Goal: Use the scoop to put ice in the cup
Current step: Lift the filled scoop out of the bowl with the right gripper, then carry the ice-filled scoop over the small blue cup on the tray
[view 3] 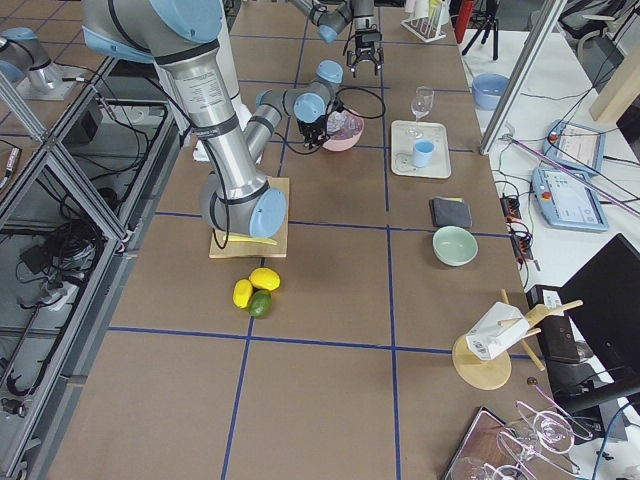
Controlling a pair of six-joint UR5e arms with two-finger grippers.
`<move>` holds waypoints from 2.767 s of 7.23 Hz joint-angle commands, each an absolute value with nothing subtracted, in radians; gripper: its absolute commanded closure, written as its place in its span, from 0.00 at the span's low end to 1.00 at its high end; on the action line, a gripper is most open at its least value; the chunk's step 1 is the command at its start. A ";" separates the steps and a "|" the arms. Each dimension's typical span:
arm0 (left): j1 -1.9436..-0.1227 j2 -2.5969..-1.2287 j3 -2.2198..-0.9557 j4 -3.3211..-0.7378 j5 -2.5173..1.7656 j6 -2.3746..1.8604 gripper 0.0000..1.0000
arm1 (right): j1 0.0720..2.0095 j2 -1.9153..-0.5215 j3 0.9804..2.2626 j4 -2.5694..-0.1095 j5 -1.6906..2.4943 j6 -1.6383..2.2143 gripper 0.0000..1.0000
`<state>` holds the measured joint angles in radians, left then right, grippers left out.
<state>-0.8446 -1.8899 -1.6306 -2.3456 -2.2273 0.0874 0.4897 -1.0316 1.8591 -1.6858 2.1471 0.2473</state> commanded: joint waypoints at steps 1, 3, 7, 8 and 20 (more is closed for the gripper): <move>-0.845 -1.890 -1.629 -2.345 -2.227 0.087 0.00 | 0.527 -1.032 1.873 -1.687 2.186 0.247 1.00; -0.845 -1.882 -1.637 -2.345 -2.229 0.089 0.00 | 0.607 -1.028 1.873 -1.703 2.253 0.248 1.00; -0.845 -1.881 -1.631 -2.345 -2.229 0.089 0.00 | 0.767 -0.944 1.769 -1.812 2.315 0.239 1.00; -0.845 -1.881 -1.631 -2.345 -2.227 0.089 0.00 | 0.800 -0.898 1.700 -1.812 2.322 0.232 1.00; -0.844 -1.871 -1.631 -2.347 -2.227 0.089 0.00 | 0.896 -0.671 1.387 -2.095 2.237 -0.023 1.00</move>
<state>-0.8437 -1.8718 -1.6312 -2.3458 -2.2273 0.0892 0.8957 -0.6904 1.3931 -2.0323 2.2575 0.0061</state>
